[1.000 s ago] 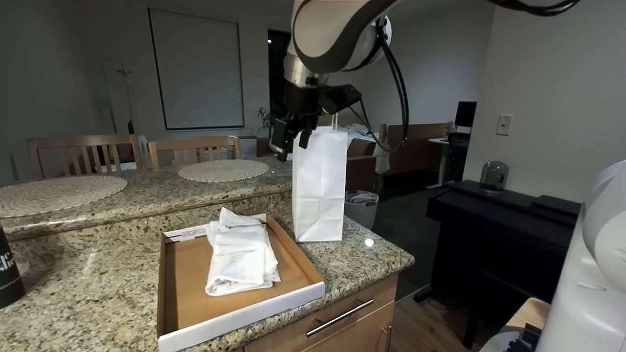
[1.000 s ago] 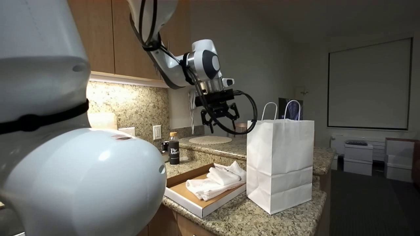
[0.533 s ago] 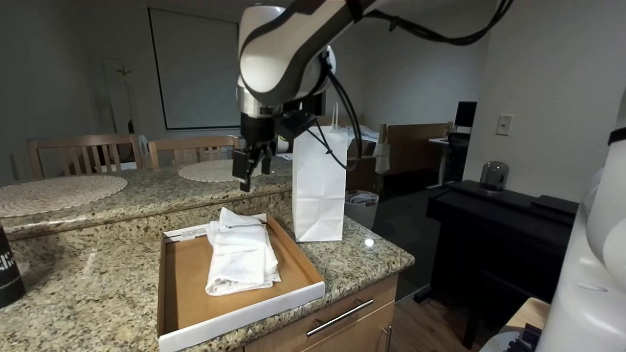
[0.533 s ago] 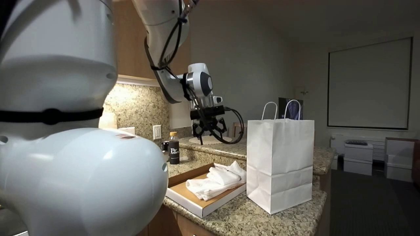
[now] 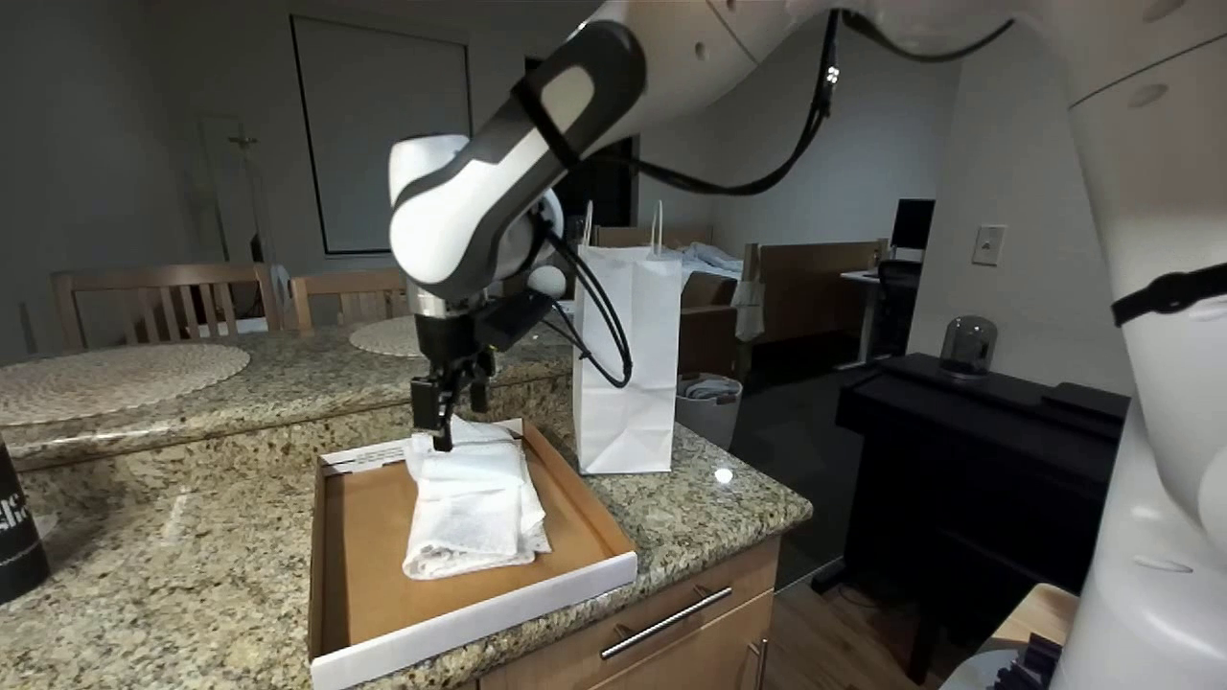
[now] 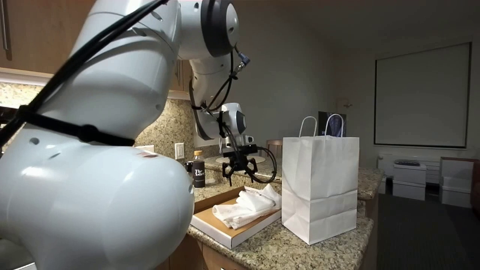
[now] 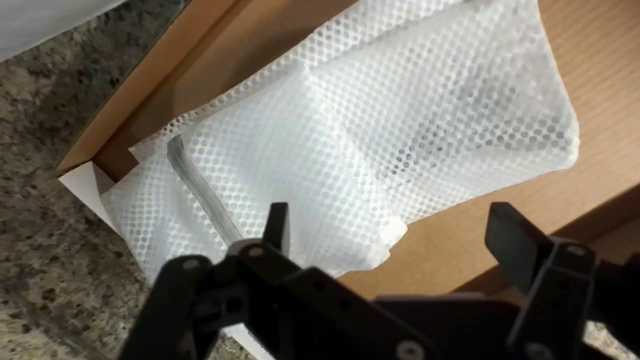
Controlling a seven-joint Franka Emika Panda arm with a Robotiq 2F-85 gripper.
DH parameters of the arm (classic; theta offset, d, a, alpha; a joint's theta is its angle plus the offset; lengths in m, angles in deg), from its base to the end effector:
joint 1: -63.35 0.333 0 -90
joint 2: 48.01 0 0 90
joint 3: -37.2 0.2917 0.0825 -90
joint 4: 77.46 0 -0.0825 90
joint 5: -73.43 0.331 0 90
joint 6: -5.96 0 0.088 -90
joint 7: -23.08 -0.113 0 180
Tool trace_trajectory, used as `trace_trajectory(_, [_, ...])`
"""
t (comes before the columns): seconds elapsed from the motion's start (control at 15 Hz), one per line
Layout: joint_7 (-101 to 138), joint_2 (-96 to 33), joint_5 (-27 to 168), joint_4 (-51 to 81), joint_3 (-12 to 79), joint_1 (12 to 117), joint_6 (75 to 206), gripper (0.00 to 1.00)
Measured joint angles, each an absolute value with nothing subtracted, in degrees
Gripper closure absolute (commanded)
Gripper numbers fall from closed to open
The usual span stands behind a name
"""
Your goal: Put one towel in the bag
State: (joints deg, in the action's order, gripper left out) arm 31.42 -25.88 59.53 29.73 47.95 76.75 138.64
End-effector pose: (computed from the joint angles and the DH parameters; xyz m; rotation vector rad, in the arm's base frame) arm 0.5432 0.2294 0.3223 2.8465 1.0550 0.1278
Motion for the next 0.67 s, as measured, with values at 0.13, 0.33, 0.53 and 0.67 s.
trace_trajectory(0.13, [31.42, -21.78, 57.3, 26.81, 47.34, 78.0, 137.87, 0.0])
trace_trajectory(0.33, [31.2, -16.87, 53.75, 23.64, 45.66, 80.02, 137.83, 0.0])
trace_trajectory(0.53, [28.78, -13.2, 47.4, 20.72, 42.43, 82.73, 138.67, 0.0])
trace_trajectory(0.67, [27.18, -11.07, 44.4, 18.67, 40.52, 84.2, 138.85, 0.0])
